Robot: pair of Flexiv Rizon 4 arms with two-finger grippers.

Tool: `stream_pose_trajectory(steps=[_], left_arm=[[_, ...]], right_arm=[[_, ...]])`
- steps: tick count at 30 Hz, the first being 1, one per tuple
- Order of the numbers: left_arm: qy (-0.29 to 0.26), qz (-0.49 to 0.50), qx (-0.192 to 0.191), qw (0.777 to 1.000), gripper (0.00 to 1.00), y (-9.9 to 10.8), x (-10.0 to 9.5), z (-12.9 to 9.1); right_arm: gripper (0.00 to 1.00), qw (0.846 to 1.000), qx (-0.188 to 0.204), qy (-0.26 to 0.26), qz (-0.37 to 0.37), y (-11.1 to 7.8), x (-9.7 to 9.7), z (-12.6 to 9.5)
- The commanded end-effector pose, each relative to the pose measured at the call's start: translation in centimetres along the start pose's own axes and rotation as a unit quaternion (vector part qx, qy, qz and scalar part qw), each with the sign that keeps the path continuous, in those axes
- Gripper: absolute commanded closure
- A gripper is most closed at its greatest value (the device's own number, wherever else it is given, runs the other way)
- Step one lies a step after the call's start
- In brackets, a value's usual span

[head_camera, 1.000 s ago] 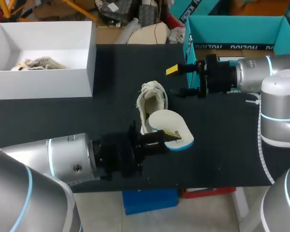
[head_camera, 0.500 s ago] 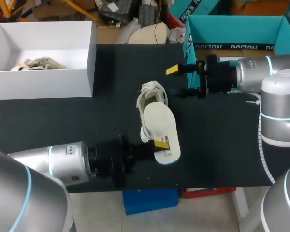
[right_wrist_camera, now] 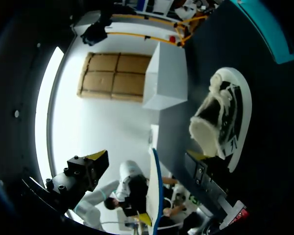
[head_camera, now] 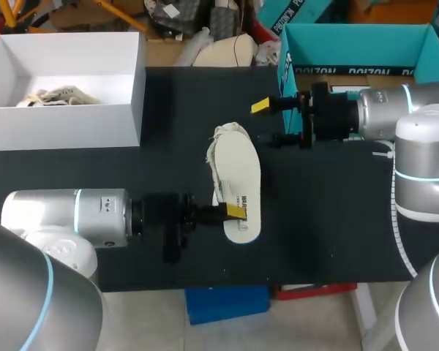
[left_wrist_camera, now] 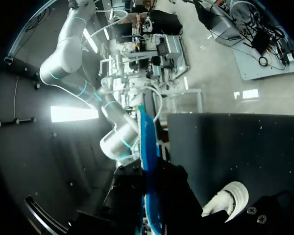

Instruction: Take the shoe out of the shoebox, open the shoe tongue, remove and reinsert the insole, then place the shoe into the shoebox

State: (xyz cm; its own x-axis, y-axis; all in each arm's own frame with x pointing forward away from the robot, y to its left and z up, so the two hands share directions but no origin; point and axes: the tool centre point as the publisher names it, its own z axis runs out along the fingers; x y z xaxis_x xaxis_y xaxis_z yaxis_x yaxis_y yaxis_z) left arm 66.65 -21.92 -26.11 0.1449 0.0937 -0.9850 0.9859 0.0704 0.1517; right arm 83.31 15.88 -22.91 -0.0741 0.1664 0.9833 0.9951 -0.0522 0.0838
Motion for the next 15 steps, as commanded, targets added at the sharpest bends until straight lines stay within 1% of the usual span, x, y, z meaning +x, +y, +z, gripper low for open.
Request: stream_pose_trajectory(steps=[1,7,12,15], left_arm=[[-0.01,0.009,0.027,1.0,1.0,1.8,0.8,0.4],[-0.005,0.022,0.023,0.999,1.0,4.2,1.4,0.6],[-0.006,0.02,0.02,1.0,1.0,6.5,1.5,0.9],[-0.01,0.021,0.02,1.0,1.0,7.5,1.5,1.1]], right_arm=[[0.0,1.0,-0.002,0.0,0.0,-0.1,0.0,0.1],[0.0,1.0,-0.002,0.0,0.0,-0.1,0.0,0.1],[0.0,1.0,-0.002,0.0,0.0,-0.1,0.0,0.1],[0.0,1.0,-0.002,0.0,0.0,-0.1,0.0,0.1]])
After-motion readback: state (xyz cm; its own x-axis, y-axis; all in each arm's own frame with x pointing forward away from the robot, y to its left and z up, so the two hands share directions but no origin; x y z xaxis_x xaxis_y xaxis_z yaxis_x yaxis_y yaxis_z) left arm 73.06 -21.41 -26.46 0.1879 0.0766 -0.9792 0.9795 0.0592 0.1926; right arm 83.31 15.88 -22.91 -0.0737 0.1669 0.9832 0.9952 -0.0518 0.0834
